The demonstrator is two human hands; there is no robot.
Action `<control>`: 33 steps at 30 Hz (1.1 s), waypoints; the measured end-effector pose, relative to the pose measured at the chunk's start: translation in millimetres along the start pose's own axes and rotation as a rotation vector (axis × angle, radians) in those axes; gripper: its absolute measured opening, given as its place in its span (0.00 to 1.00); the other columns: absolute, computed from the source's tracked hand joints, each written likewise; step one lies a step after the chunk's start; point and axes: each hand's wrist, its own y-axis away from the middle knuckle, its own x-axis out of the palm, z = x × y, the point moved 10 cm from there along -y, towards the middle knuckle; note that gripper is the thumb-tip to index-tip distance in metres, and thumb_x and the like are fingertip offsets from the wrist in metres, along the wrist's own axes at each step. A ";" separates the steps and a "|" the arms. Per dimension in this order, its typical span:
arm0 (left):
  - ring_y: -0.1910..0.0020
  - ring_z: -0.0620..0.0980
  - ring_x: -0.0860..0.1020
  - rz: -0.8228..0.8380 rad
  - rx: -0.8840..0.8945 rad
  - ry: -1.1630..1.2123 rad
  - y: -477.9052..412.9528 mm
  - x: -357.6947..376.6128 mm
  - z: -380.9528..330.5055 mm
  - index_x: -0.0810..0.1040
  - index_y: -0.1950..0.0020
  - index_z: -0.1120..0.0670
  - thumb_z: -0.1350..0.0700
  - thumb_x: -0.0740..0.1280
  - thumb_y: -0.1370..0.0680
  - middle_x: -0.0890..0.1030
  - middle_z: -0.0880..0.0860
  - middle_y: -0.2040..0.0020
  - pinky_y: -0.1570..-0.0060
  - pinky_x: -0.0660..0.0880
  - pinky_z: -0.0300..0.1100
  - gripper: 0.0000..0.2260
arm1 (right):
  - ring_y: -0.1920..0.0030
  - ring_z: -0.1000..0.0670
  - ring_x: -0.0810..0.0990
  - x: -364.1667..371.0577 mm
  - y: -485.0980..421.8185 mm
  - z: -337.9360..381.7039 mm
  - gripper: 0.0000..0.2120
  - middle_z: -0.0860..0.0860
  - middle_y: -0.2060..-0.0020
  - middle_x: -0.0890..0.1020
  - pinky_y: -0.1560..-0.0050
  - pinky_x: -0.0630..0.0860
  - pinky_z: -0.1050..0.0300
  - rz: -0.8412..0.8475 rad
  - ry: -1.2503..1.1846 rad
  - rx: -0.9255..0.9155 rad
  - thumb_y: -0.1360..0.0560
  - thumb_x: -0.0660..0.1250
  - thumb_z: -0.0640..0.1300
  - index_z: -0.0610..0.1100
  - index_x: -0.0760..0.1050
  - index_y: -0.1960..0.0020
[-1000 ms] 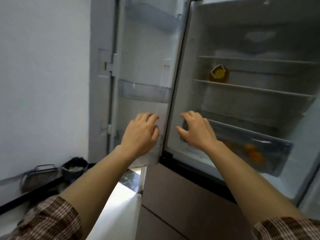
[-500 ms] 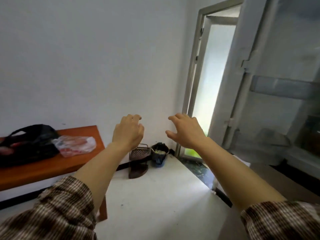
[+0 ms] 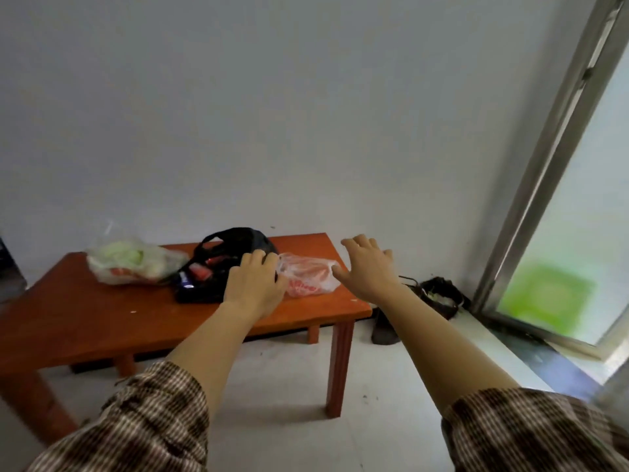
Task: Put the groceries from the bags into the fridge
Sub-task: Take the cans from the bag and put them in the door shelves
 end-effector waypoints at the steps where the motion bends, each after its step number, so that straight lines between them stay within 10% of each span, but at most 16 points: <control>1: 0.35 0.56 0.66 0.004 -0.009 0.000 -8.1 5.9 18.0 0.66 0.29 0.54 0.47 0.55 0.20 0.68 0.55 0.31 0.41 0.70 0.52 0.21 | 0.32 0.44 0.66 12.3 -13.6 13.3 0.27 0.47 0.31 0.67 0.35 0.64 0.42 0.012 0.002 -0.002 0.23 0.60 0.56 0.45 0.63 0.28; 24: 0.37 0.56 0.69 0.264 -0.136 -0.078 -245.3 210.9 353.5 0.67 0.32 0.54 0.47 0.56 0.21 0.71 0.55 0.35 0.44 0.69 0.51 0.20 | 0.31 0.42 0.62 337.5 -319.0 195.8 0.26 0.46 0.32 0.66 0.33 0.59 0.38 0.364 0.040 -0.194 0.21 0.59 0.56 0.45 0.62 0.28; 33: 0.30 0.54 0.62 0.493 0.338 -0.158 -322.9 292.7 396.5 0.64 0.28 0.54 0.51 0.60 0.22 0.65 0.54 0.29 0.36 0.66 0.48 0.23 | 0.32 0.44 0.63 436.3 -367.5 238.4 0.26 0.49 0.33 0.67 0.32 0.56 0.41 0.461 -0.057 -0.057 0.21 0.57 0.56 0.46 0.62 0.27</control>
